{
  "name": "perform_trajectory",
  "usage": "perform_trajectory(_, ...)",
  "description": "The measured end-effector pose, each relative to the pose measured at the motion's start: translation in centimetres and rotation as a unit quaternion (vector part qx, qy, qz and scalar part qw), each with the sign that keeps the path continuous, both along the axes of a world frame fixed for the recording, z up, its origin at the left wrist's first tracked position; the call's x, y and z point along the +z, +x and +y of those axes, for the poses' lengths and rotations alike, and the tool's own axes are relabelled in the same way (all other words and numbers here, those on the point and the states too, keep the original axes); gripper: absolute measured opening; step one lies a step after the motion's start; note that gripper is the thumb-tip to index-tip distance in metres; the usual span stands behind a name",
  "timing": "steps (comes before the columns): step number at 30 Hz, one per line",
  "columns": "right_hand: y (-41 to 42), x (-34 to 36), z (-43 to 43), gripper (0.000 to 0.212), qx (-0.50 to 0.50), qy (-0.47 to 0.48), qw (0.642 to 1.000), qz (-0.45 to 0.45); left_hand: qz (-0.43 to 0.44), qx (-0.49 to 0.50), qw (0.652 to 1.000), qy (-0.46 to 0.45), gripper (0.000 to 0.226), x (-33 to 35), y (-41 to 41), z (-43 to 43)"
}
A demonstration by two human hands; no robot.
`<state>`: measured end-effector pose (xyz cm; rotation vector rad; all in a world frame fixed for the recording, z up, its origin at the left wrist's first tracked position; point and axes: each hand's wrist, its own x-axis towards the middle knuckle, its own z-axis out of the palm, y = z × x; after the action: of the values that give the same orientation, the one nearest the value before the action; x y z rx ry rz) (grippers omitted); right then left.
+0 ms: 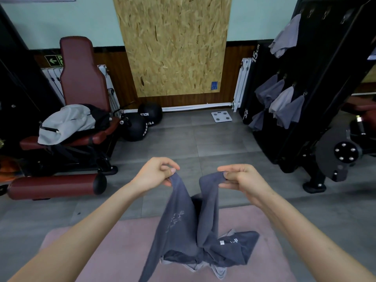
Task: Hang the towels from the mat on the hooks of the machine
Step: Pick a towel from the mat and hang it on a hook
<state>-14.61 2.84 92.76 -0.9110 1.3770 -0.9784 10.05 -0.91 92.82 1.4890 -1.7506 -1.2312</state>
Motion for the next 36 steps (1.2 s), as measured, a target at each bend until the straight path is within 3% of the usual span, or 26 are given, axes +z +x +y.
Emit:
perform_trajectory(3, 0.4, 1.2, 1.2, 0.047, 0.117, -0.014, 0.992, -0.053, 0.001, -0.035, 0.999, 0.000, 0.023, 0.7, -0.4, 0.4)
perform_trajectory(5, 1.1, 1.8, 1.7, 0.037, 0.162, -0.055, 0.985, -0.019, 0.013, -0.039, 0.999, 0.004, 0.023, 1.2, -0.5, 0.5)
perform_trajectory(9, 2.5, 1.9, 1.1, 0.012, 0.139, -0.177, 0.957, 0.181, 0.028, -0.038, 0.999, 0.005, 0.014, 2.5, -0.6, 0.9)
perform_trajectory(11, 2.9, 1.7, 0.7, 0.010, 0.136, -0.262, 0.900, 0.322, 0.006, -0.055, 0.998, -0.009, 0.018, 3.0, -0.6, 1.2)
perform_trajectory(12, 3.2, 1.8, 0.4, 0.008, 0.139, -0.300, 0.876, 0.350, -0.003, -0.069, 0.997, -0.015, 0.023, 3.1, -0.6, 1.3)
perform_trajectory(13, 3.4, 1.9, 0.3, 0.009, 0.145, -0.316, 0.871, 0.348, -0.005, -0.085, 0.996, -0.018, 0.030, 3.2, -0.6, 1.5)
perform_trajectory(17, 4.9, 2.4, -0.3, 0.019, 0.147, -0.267, 0.924, 0.229, -0.053, -0.109, 0.991, -0.060, 0.044, 3.8, -1.1, 2.5)
perform_trajectory(20, 6.0, 2.3, -0.4, 0.021, 0.116, -0.265, 0.940, 0.182, -0.109, -0.053, 0.984, -0.130, 0.035, 4.0, -1.7, 2.8)
perform_trajectory(26, 5.7, 1.3, 0.1, 0.014, 0.137, -0.275, 0.947, 0.089, -0.066, -0.065, 0.985, -0.142, 0.016, 4.3, -1.4, 2.9)
perform_trajectory(29, 4.4, -0.8, 0.9, 0.016, 0.172, -0.295, 0.931, 0.125, -0.025, -0.090, 0.987, -0.131, 0.018, 4.3, -0.6, 2.7)
perform_trajectory(34, 3.4, -5.7, 1.4, 0.009, 0.151, -0.305, 0.893, 0.295, 0.043, -0.089, 0.988, -0.121, 0.014, 5.1, 0.1, 3.0)
perform_trajectory(36, 3.8, -6.7, 1.5, 0.009, 0.139, -0.303, 0.898, 0.287, 0.055, -0.087, 0.986, -0.132, 0.014, 5.7, 0.4, 3.1)
